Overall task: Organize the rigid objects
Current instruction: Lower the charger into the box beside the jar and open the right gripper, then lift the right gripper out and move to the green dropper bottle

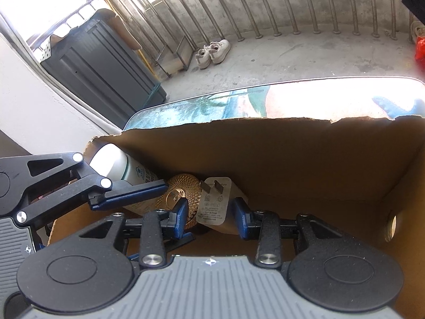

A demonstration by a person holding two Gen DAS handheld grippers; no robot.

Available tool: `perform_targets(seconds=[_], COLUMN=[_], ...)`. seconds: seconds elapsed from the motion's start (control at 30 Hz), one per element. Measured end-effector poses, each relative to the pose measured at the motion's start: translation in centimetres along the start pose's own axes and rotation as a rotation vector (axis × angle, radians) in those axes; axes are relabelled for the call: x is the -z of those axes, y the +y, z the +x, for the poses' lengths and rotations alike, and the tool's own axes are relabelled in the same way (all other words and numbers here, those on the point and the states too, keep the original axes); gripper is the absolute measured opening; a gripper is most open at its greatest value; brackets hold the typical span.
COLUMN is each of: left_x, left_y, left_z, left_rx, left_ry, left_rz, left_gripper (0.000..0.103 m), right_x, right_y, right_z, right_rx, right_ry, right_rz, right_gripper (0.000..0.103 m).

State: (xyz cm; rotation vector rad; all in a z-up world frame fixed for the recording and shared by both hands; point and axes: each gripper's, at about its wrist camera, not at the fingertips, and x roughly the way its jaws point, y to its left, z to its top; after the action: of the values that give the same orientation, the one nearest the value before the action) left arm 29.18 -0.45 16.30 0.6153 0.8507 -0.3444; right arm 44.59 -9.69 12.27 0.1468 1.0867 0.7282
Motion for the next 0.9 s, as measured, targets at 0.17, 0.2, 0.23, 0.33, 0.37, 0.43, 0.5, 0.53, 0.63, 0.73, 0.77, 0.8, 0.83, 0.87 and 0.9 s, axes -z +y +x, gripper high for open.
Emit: perform_targets(seconds=[0.17, 0.2, 0.23, 0.33, 0.37, 0.43, 0.5, 0.53, 0.63, 0.73, 0.77, 0.8, 0.83, 0.87, 0.9], left_x=[0.3, 0.4, 0.5, 0.7, 0.7, 1.0, 1.5, 1.7, 2.9, 4.3, 5.0, 5.8, 6.4, 7.1, 7.6], left_y=[0.1, 0.1, 0.2, 0.2, 0.2, 0.0, -0.3, -0.5, -1.0, -2.2, -3.0, -3.8, -4.5, -5.2, -6.0], left_z=[0.0, -0.3, -0.6, -1.8, -2.4, -3.9, -5.9, -7.1, -9.9, -12.2, -12.9, -13.4, -13.7, -13.7, -13.7], left_rx=[-0.006, -0.006, -0.006, -0.019, -0.023, -0.019, -0.024, -0.023, 0.022, 0.095, 0.112, 0.126, 0.141, 0.154, 0.17], left_ry=[0.009, 0.007, 0.006, -0.008, -0.016, -0.035, -0.071, -0.106, -0.193, -0.276, -0.306, -0.334, -0.355, -0.368, -0.368], left_rz=[0.002, -0.003, -0.006, -0.008, -0.013, -0.025, -0.024, -0.035, -0.103, -0.171, -0.184, -0.199, -0.212, -0.234, -0.248], left_gripper=[0.036, 0.036, 0.036, 0.036, 0.036, 0.036, 0.037, 0.037, 0.045, 0.046, 0.047, 0.048, 0.049, 0.049, 0.049], right_x=[0.1, 0.1, 0.1, 0.2, 0.3, 0.5, 0.8, 1.0, 2.1, 3.4, 4.1, 4.6, 5.2, 5.7, 6.3], right_y=[-0.3, -0.4, -0.4, -0.3, 0.0, 0.7, 1.8, 2.1, 2.8, 3.4, 3.6, 3.8, 4.0, 4.3, 4.4], right_z=[0.1, 0.0, -0.1, -0.7, -1.2, -2.1, -3.6, -4.3, -7.5, -10.7, -11.7, -12.5, -13.4, -14.4, -15.3], right_rx=[-0.021, -0.024, -0.027, -0.022, -0.005, 0.028, 0.065, 0.066, 0.025, 0.008, 0.012, 0.018, 0.025, 0.032, 0.031], right_ry=[0.01, 0.012, 0.015, 0.007, -0.001, -0.01, -0.04, -0.05, -0.098, -0.162, -0.176, -0.178, -0.186, -0.197, -0.212], right_rz=[0.025, 0.033, 0.042, 0.057, 0.045, 0.016, -0.02, -0.026, -0.027, -0.031, -0.035, -0.04, -0.043, -0.047, -0.055], right_gripper=[0.042, 0.042, 0.043, 0.055, 0.057, 0.058, 0.059, 0.059, 0.059, 0.059, 0.059, 0.059, 0.059, 0.059, 0.059])
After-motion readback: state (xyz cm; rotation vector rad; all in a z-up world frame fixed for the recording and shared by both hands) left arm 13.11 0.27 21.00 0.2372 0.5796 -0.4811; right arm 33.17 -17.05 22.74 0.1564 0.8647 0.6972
